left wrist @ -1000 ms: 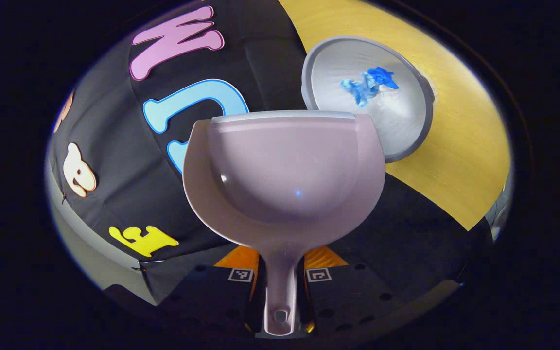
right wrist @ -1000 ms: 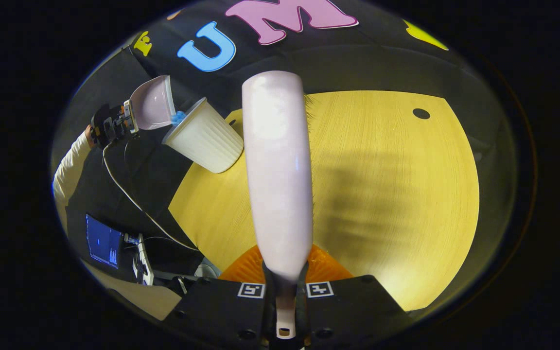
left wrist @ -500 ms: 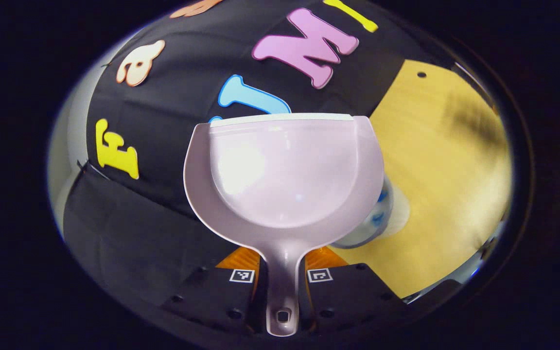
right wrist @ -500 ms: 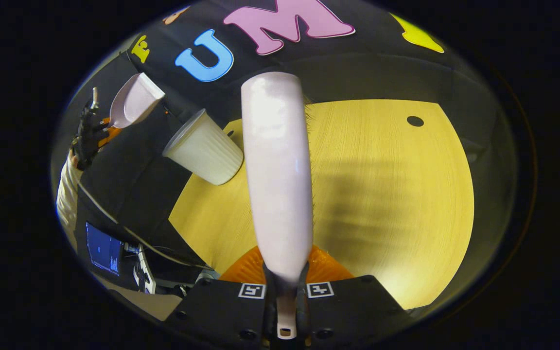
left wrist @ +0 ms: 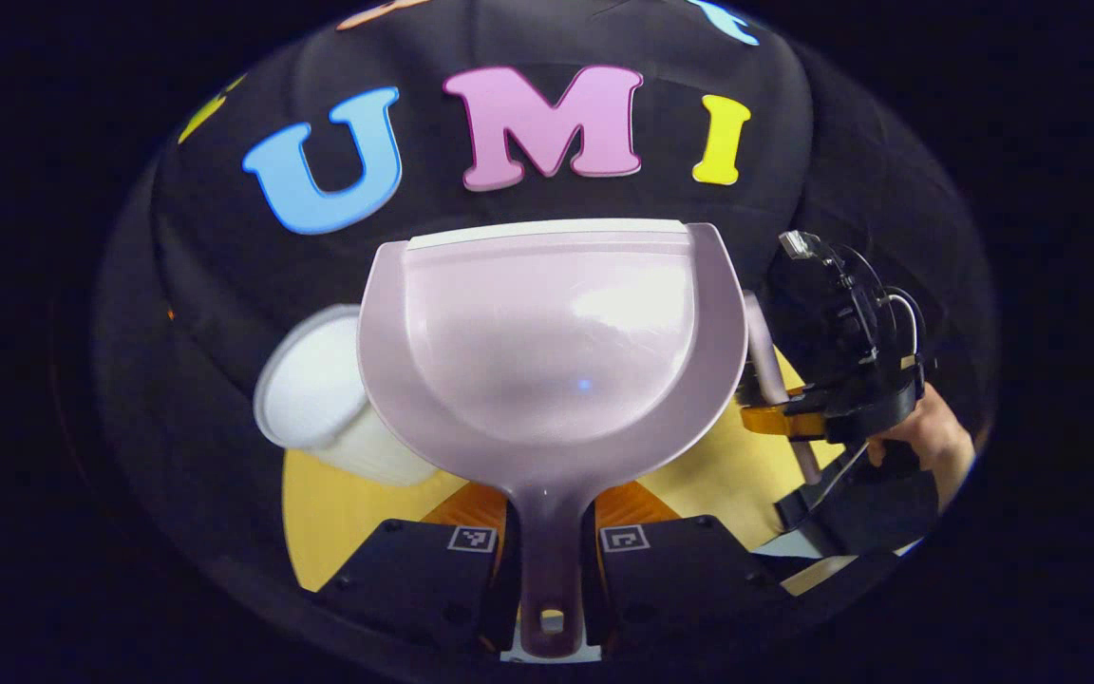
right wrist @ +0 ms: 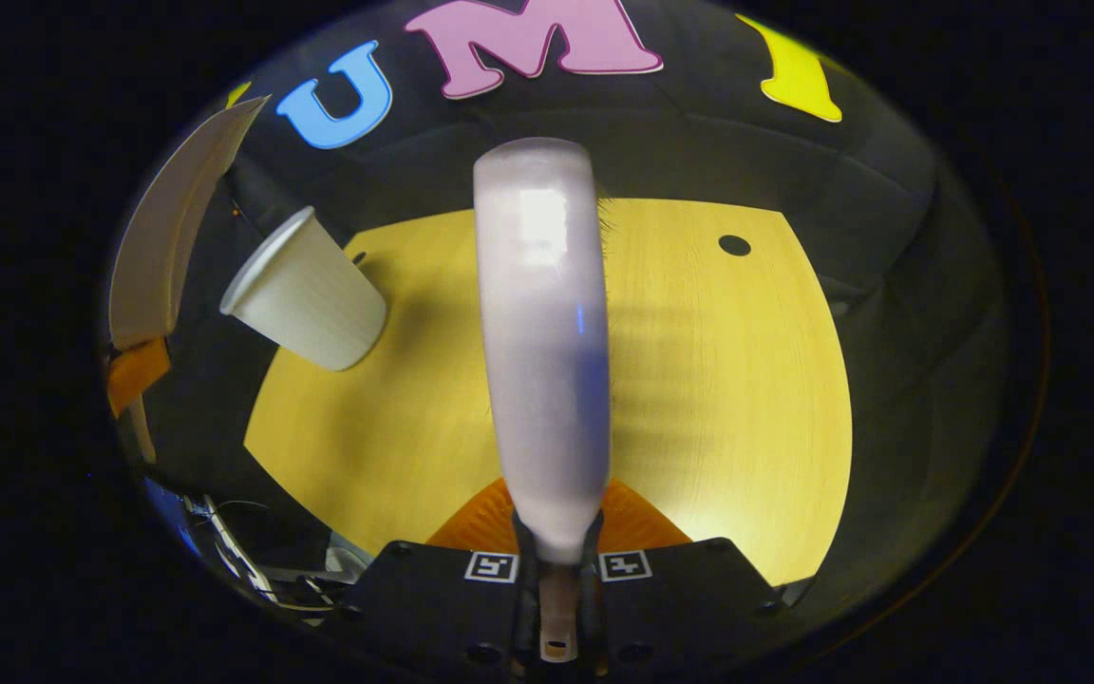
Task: Pick up the small broom and dustpan from the desktop, sweep the trash into the dustpan with the broom, and then empty the trash into the garbage bin.
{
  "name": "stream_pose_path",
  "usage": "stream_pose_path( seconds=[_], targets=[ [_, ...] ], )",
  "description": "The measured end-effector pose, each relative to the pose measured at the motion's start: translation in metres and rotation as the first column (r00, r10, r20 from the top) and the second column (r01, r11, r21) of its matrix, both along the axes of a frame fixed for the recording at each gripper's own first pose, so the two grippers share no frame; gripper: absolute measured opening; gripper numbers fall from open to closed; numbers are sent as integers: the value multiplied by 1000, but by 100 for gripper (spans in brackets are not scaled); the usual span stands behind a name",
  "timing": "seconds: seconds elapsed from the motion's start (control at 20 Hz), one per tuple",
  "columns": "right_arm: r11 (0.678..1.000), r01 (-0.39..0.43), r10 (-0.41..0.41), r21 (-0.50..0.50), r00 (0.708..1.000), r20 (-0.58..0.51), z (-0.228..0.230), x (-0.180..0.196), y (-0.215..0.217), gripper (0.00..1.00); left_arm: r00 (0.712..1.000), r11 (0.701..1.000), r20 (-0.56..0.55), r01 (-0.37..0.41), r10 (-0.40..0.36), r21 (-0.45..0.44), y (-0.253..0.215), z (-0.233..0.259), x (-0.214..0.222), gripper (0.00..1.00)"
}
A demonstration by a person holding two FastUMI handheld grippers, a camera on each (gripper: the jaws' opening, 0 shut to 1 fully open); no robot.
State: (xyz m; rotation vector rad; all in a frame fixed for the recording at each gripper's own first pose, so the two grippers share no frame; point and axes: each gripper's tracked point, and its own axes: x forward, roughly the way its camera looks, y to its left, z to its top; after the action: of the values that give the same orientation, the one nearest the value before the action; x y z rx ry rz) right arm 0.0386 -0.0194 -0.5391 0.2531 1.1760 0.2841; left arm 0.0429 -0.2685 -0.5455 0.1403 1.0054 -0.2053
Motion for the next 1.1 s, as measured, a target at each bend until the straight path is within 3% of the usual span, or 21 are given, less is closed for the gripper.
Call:
stream_pose_path(
  seconds=[0.2, 0.35, 0.55, 0.75, 1.0, 1.05, 1.1],
  targets=[
    [1000, -10, 9, -6, 985, -171, -48, -32, 34, 16, 967, 994, -233, -104, 104, 14, -9, -107, -13, 23],
    [998, -29, 8, -63, 950, -312, -84, -57, 36, 17, 897, 982, -403, -187, 183, 31, 5, -140, 11, 24],
    [992, -54, 5, -110, 916, -402, -105, -68, 33, 17, 844, 964, -465, -226, 267, 143, 13, -154, 32, 23],
    [985, -69, -7, -156, 898, -440, -136, -58, 29, 16, 831, 971, -502, -201, 240, 132, 8, -155, 39, 24],
    [977, -101, -2, -187, 877, -481, -148, -67, 31, 16, 834, 973, -505, -163, 223, 161, 14, -158, 39, 24],
    [980, -75, -20, -183, 883, -470, -149, -62, 33, 10, 830, 973, -509, -168, 226, 158, 12, -161, 38, 26],
    [981, -76, -18, -179, 881, -473, -149, -62, 34, 18, 825, 972, -517, -173, 230, 158, 11, -163, 36, 25]
  ],
)
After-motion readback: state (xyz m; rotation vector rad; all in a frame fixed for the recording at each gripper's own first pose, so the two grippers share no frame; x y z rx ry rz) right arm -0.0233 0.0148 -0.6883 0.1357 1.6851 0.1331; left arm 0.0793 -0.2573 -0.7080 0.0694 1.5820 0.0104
